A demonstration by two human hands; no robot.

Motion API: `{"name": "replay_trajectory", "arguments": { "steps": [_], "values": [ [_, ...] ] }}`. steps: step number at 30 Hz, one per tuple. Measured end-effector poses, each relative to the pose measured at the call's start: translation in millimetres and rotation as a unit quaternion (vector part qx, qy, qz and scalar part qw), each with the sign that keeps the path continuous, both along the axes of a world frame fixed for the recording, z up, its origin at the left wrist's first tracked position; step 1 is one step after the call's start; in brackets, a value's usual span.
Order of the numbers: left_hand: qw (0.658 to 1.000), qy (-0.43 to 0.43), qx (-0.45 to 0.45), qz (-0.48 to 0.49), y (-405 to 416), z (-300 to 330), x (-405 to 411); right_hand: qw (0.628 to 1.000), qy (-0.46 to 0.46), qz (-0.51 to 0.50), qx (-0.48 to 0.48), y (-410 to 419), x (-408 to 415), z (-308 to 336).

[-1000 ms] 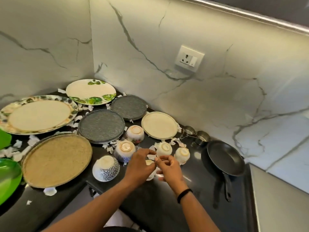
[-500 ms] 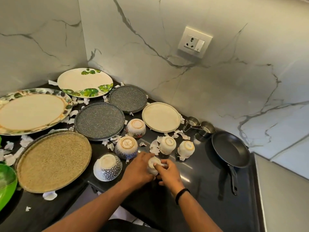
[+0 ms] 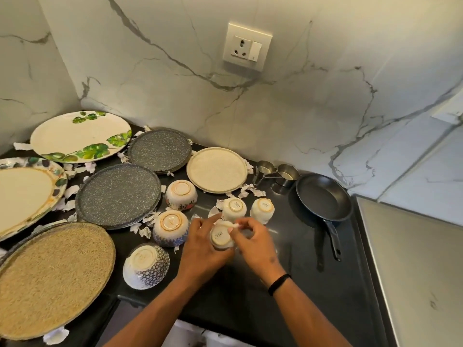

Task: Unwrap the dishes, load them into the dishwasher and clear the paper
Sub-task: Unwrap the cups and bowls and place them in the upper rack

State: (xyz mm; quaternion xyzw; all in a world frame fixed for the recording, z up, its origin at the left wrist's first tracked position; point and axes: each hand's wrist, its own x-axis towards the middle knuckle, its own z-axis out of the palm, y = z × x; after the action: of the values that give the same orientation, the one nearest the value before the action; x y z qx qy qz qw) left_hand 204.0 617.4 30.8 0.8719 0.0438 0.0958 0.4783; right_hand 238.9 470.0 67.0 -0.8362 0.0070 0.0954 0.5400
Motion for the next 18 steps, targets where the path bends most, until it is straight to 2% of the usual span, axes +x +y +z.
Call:
{"name": "replay_trajectory", "arguments": {
  "steps": [3,7,10,14,18],
  "values": [
    [0.998,-0.005,-0.063,0.021,-18,14,7,0.997,-0.074,-0.029,-0.012,-17,-6,19],
    [0.991,-0.011,-0.132,-0.008,-59,32,13,0.99,-0.116,-0.08,-0.016,-59,-21,32],
    [0.98,0.01,-0.192,-0.048,-102,45,8,0.983,-0.11,-0.149,0.005,-100,-44,34],
    [0.968,0.026,-0.221,-0.115,-165,64,-18,0.966,-0.067,-0.231,0.096,-153,-87,38],
    [0.935,0.108,-0.289,-0.174,-231,71,-57,0.938,-0.062,-0.311,0.14,-211,-140,46]
  ]
}}
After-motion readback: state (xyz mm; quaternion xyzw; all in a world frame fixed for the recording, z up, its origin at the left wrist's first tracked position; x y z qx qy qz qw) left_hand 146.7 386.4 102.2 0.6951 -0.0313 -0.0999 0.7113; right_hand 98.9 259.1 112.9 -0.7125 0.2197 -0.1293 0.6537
